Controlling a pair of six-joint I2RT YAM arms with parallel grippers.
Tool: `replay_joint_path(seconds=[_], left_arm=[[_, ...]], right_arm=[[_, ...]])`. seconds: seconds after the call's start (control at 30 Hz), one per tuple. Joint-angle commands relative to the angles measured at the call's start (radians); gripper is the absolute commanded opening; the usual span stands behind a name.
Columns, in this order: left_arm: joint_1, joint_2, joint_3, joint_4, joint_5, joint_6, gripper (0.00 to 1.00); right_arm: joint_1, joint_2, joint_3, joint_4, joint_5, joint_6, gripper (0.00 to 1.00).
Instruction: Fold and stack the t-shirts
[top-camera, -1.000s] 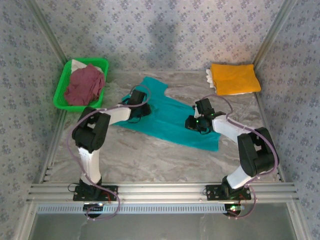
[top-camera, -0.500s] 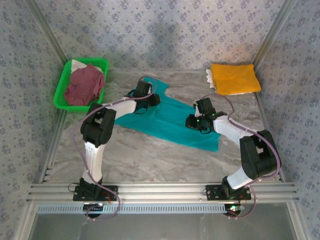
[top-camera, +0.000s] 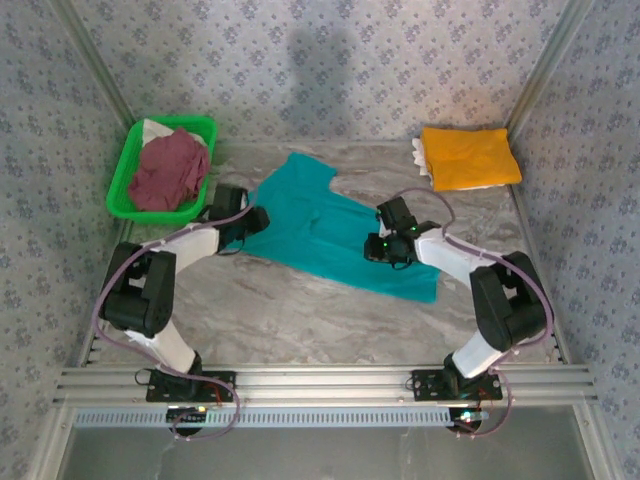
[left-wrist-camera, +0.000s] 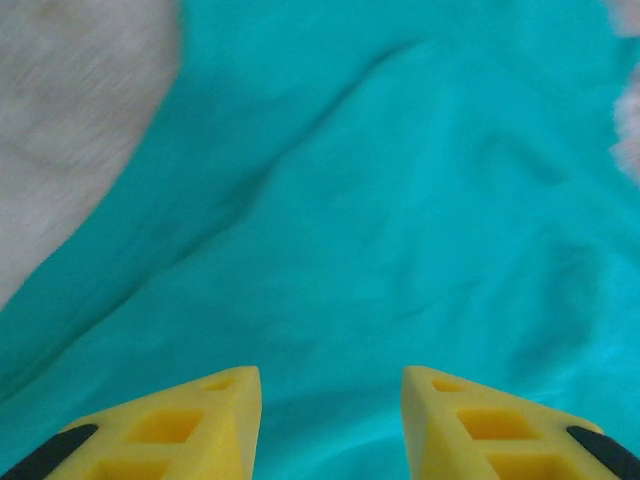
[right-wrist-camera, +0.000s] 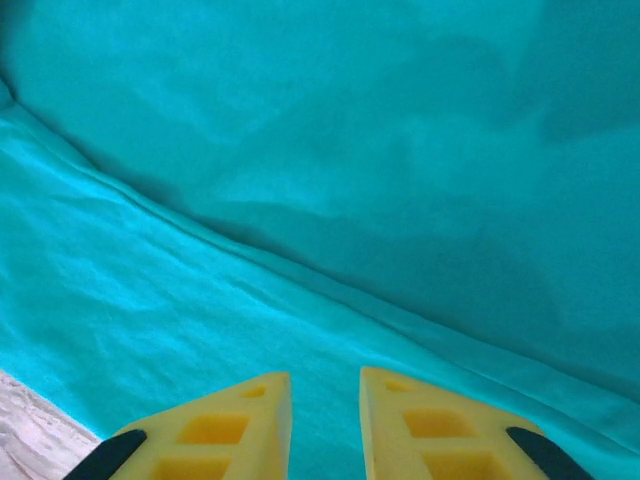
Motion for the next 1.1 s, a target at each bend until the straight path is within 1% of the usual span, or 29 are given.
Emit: replay_joint_path(seconds=[0.0,0.1,0.2,0.27,0.37,0.43,0.6,0.67,0.73,0.77,0.83,0.93,0.97,1.0,1.07], left_arm=[[0.028,-0.017,-0.053,-0.030,0.011,-0.007,0.41],[0.054,-0.044,-0.109,-0.059,-0.003,-0.032,0.40],[0.070,-0.113,-0.190,-0.075,-0.021,-0.063,0.40],[0.070,-0.186,-0.240,-0.134,-0.052,-0.089,0.39],[0.069,-0.318,-0.331,-0.208,-0.065,-0.137,0.39],[0.065,-0.421,-0.383,-0.287,-0.064,-0.193,0.38],[-0.050,-0.740,-0.514,-0.420,-0.078,-0.323,0.38],[-0.070,-0.831,-0.524,-0.456,-0.092,-0.316,0.38],[-0.070,-0.874,-0.505,-0.447,-0.112,-0.246,0.38],[-0.067,-0.868,-0.478,-0.427,-0.118,-0.195,0.38],[-0.057,-0.797,-0.406,-0.388,-0.130,-0.124,0.38],[-0.012,-0.580,-0.260,-0.301,-0.062,-0.022,0.37],[0.005,-0.488,-0.201,-0.275,-0.027,0.000,0.36],[0.016,-0.398,-0.142,-0.256,-0.003,0.019,0.36],[0.017,-0.250,-0.043,-0.221,0.014,0.053,0.33]], right_arm=[[0.036,0.057,0.028,-0.044,0.016,-0.004,0.26],[0.064,0.086,0.025,-0.042,0.009,0.010,0.26],[0.076,0.105,0.000,-0.033,-0.006,0.032,0.26],[0.076,0.108,-0.029,-0.030,-0.010,0.049,0.25],[0.076,0.095,-0.083,-0.030,-0.001,0.070,0.25],[0.074,0.079,-0.117,-0.037,0.002,0.082,0.25],[0.068,0.043,-0.179,-0.066,0.003,0.092,0.26],[0.062,0.025,-0.187,-0.061,0.009,0.095,0.26],[0.060,0.013,-0.174,-0.052,0.012,0.094,0.27],[0.060,0.015,-0.154,-0.057,0.011,0.092,0.27],[0.060,0.023,-0.109,-0.067,0.002,0.089,0.28],[0.054,-0.004,-0.078,-0.071,0.007,0.116,0.28],[0.046,-0.028,-0.084,-0.065,0.033,0.142,0.30],[0.024,-0.050,-0.090,-0.056,0.049,0.159,0.33],[-0.043,-0.073,-0.071,-0.061,0.038,0.176,0.34]])
